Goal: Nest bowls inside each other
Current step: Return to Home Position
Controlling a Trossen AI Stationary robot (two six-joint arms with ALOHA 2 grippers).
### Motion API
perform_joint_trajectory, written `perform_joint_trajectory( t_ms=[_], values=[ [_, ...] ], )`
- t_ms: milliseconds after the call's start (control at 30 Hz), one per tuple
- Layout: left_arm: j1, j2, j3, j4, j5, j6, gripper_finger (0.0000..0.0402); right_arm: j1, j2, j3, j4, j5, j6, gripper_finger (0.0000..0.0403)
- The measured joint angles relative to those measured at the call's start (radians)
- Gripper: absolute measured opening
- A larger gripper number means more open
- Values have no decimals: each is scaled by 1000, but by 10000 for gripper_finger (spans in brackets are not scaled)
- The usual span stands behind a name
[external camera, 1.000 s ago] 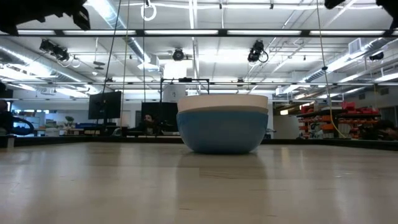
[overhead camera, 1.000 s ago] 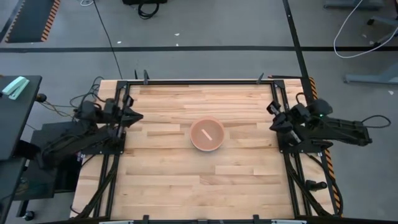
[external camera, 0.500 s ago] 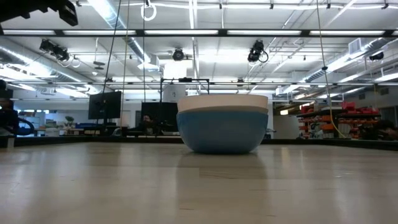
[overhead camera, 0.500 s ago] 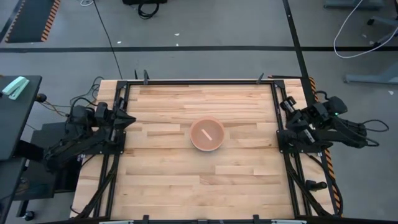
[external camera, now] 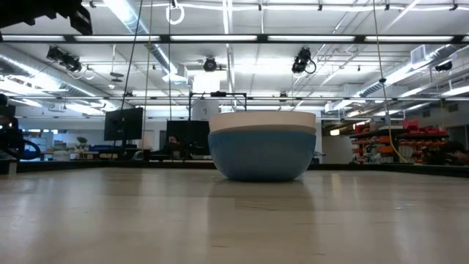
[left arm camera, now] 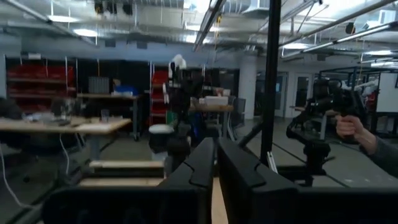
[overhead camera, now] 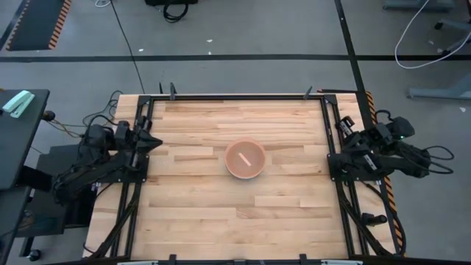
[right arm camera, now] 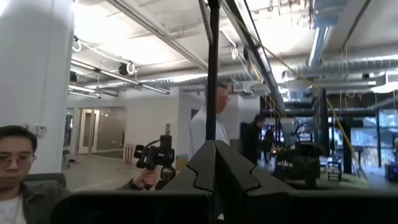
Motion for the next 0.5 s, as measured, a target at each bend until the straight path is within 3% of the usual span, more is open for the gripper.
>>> perform_joint_trajectory(
  t_ms=[133, 500],
  values=[
    [-2, 0, -43, -3, 0, 2, 36, 0, -2, -54, 7, 28, 19, 16],
    [-2, 0, -182, 112, -51, -12, 24, 3, -9, -217, 48, 296, 50, 16]
  ],
)
